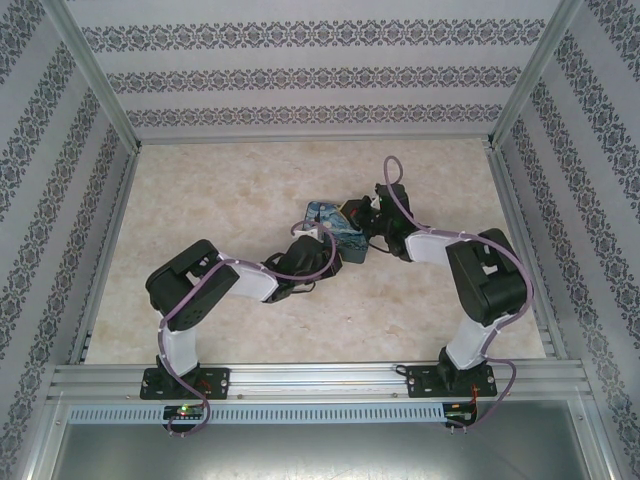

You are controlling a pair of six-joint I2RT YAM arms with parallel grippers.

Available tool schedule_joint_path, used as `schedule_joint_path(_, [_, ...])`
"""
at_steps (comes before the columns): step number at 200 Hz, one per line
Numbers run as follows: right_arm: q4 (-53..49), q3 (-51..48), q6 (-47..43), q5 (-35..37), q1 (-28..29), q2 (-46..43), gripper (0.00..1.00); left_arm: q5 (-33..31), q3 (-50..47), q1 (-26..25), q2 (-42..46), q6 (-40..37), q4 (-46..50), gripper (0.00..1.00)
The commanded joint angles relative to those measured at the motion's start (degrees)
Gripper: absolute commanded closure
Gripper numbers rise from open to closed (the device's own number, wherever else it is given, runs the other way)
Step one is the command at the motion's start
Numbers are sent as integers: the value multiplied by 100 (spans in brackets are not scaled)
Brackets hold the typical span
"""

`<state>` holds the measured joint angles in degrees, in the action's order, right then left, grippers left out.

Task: Unlock the padlock with the key

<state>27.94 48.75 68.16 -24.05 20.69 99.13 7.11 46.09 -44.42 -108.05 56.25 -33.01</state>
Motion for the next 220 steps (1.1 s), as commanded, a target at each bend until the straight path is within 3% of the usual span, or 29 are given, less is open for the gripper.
schedule_joint_path(1, [-348, 264, -261, -201, -44, -535, 100, 185, -131, 181, 272, 140, 395, 100])
schedule_joint_path(49, [-438, -240, -379, -231, 72, -1340, 100, 439, -364, 428, 608, 104, 399, 100])
schedule_joint_path(103, [-348, -1549, -453, 3, 329, -2286, 100, 1573, -338, 689, 879, 285, 36, 100])
schedule_joint_path(141, [-244, -2377, -370, 79, 401, -2857, 100, 1988, -258, 767, 981, 536, -184, 100])
schedule_joint_path(220, [716, -3138, -18, -281, 437, -2882, 100, 2228, -319, 878, 671, 1545, -1311, 100])
